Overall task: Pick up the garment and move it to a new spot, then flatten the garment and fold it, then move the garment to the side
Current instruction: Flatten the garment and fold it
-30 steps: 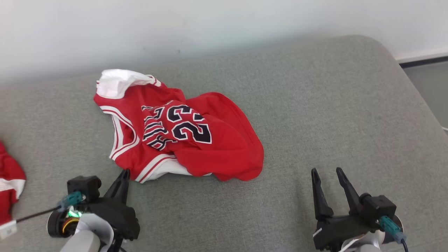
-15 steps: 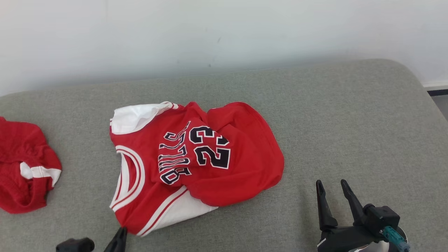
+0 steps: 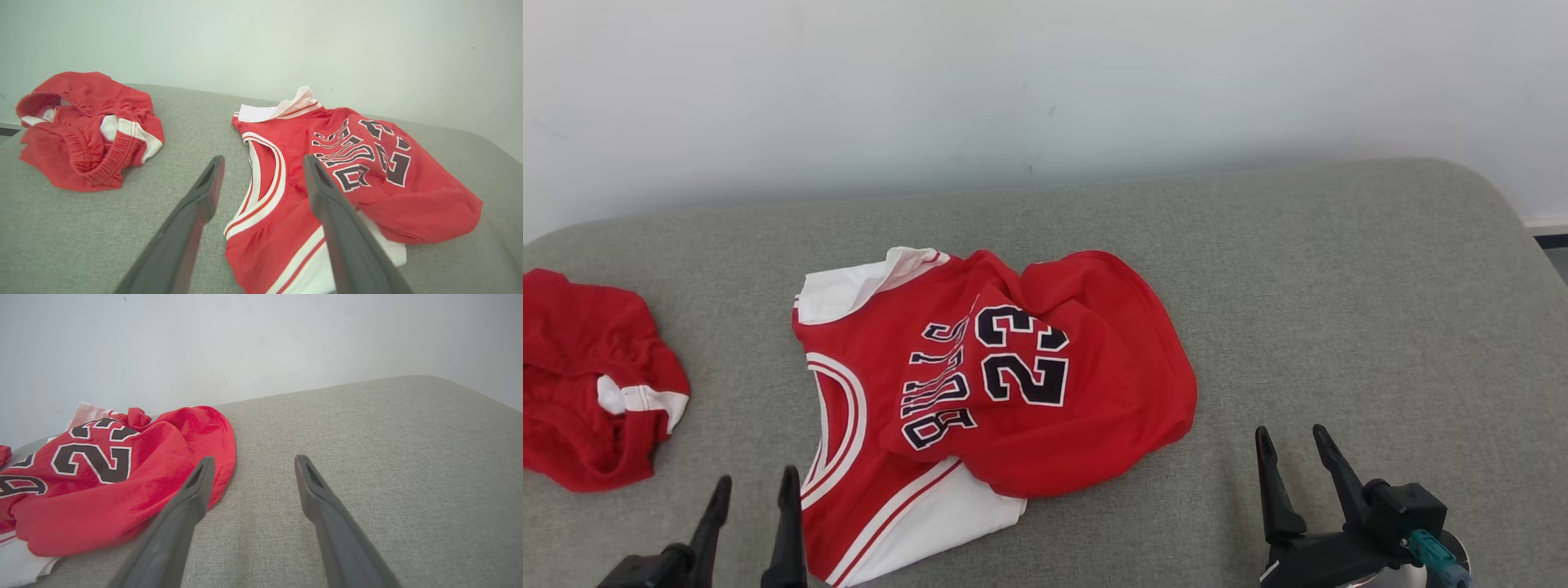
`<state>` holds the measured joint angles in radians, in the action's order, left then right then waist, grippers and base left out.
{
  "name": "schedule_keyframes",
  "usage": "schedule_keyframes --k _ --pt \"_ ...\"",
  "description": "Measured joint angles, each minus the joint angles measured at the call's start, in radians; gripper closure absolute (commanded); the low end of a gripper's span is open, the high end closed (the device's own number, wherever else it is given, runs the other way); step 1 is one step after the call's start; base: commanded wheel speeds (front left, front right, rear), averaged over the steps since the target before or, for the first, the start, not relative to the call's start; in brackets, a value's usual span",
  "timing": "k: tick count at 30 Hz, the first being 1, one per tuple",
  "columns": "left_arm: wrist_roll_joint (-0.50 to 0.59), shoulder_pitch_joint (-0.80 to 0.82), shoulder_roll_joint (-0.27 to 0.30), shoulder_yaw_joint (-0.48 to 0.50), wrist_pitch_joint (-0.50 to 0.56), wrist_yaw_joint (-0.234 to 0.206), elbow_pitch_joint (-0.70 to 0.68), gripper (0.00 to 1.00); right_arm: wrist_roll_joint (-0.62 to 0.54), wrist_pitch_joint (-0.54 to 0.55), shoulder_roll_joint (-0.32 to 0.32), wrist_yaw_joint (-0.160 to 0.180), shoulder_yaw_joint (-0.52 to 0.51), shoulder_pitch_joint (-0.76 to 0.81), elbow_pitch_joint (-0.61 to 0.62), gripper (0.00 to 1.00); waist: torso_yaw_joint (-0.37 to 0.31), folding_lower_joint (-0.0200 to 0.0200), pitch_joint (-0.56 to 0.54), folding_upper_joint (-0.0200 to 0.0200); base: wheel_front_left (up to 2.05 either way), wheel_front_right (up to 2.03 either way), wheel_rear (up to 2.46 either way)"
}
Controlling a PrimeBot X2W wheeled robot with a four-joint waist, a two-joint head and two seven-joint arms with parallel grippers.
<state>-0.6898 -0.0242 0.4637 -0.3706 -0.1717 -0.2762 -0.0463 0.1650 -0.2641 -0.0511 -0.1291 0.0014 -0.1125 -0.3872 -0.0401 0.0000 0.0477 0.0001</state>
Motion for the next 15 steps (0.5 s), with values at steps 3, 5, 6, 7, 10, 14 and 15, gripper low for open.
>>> schedule_keyframes --k 3,5,6,7,10,14,15 --pt "0.021 0.018 -0.020 0.019 -0.049 -0.007 0.007 0.00 -0.007 0.000 0.000 0.000 -0.006 -0.006 -0.009 0.00 0.007 0.0000 -0.005 0.0000 0.00 0.00 0.00" --pt "0.035 0.033 -0.027 0.035 -0.068 -0.010 0.021 0.00 -0.011 0.000 0.000 0.000 -0.009 -0.010 -0.015 0.00 0.012 0.0000 -0.007 -0.0001 0.00 0.00 0.00" --pt "0.045 0.037 -0.032 0.043 -0.075 -0.012 0.030 0.00 -0.014 0.000 0.000 0.000 -0.011 -0.012 -0.017 0.00 0.014 0.0000 -0.008 -0.0001 0.00 0.00 0.00" --pt "0.071 0.042 -0.031 0.047 -0.079 -0.015 0.038 0.00 -0.016 0.001 0.000 0.000 -0.013 -0.013 -0.019 0.00 0.017 0.0000 -0.008 0.0000 0.00 0.00 0.00" --pt "0.193 0.046 -0.039 0.096 -0.091 -0.004 0.065 0.00 -0.021 0.014 0.000 0.000 -0.019 -0.020 -0.034 0.00 0.039 0.0000 -0.008 -0.0001 0.00 0.00 0.00" --pt "0.227 0.029 -0.077 0.163 -0.091 0.019 0.038 0.00 -0.034 0.028 0.000 0.000 -0.028 -0.056 -0.045 0.00 0.051 0.0001 0.000 -0.0001 0.00 0.00 0.00" --pt "0.237 0.019 -0.086 0.182 -0.091 0.032 0.034 0.00 -0.039 0.035 -0.001 0.000 -0.029 -0.068 -0.049 0.00 0.055 0.0001 0.002 -0.0001 0.00 0.00 0.00"
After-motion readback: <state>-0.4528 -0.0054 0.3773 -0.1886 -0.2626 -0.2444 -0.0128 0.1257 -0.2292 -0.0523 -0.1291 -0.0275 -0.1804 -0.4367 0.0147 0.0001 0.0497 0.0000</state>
